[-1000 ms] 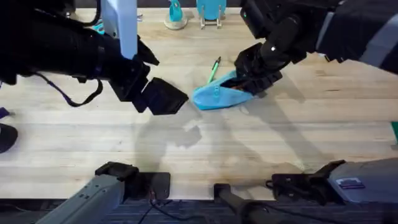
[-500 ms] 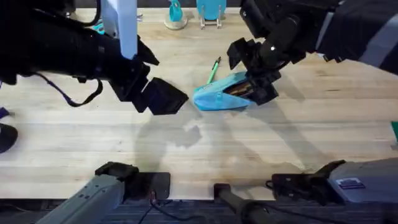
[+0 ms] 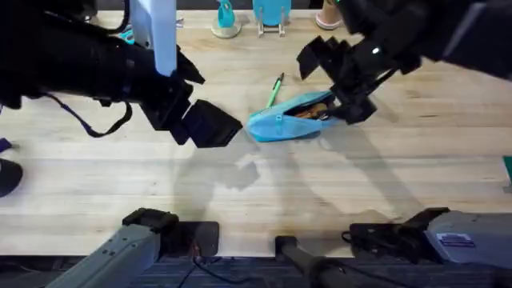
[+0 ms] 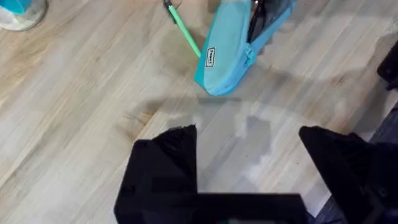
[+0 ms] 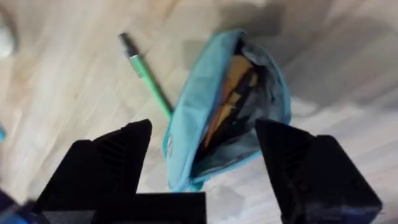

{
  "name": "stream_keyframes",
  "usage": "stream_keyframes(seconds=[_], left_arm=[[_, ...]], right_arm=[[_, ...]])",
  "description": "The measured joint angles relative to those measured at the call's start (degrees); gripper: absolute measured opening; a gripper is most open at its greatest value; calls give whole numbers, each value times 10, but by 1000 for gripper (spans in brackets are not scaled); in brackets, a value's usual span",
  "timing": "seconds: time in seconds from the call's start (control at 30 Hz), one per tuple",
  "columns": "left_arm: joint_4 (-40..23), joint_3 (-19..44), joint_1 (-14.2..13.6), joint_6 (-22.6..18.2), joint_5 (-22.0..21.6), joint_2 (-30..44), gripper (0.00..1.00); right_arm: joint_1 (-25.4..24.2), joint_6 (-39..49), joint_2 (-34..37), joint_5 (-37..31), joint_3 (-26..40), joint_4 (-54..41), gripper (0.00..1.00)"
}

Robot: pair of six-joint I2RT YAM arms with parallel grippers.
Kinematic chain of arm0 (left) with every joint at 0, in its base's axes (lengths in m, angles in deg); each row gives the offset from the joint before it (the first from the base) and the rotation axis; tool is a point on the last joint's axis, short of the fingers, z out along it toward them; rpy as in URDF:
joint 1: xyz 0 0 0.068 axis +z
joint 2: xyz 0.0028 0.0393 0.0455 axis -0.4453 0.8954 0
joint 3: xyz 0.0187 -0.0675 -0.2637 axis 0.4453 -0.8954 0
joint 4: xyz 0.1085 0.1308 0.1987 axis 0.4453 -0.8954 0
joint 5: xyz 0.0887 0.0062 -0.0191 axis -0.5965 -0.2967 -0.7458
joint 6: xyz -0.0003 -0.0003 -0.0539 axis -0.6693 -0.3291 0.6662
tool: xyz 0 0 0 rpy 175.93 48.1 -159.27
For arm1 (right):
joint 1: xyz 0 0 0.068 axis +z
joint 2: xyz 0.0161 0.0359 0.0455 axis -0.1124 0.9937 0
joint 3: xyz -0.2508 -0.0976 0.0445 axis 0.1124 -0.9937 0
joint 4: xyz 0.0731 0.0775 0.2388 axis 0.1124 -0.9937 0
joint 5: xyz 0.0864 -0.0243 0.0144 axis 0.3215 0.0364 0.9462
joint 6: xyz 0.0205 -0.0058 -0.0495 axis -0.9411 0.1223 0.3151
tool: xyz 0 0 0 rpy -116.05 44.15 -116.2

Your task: Unzip the bag, pick up the pens from the table one at a time and place them inside, then zip the bag closed.

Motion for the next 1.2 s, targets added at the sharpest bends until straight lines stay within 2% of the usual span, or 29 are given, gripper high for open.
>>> stream_keyframes(seconds=[0.13, 0.3, 0.43, 0.7, 0.93, 1.2], left_arm=[[0, 0, 0, 0, 0, 0, 995], [0, 0, 0, 0, 0, 0, 995], [0, 0, 0, 0, 0, 0, 995], [0, 0, 0, 0, 0, 0, 995], [0, 0, 0, 0, 0, 0, 995], [0, 0, 0, 0, 0, 0, 995]], right_arm=[[-1, 87, -20, 0, 27, 0, 995], [-3, 236, -24, 0, 59, 1, 996], [-18, 326, -23, 0, 63, 15, 996], [-65, 405, 6, 10, 75, 31, 996], [-65, 474, 59, 22, 131, 48, 996], [-60, 515, 140, 44, 214, 68, 996]])
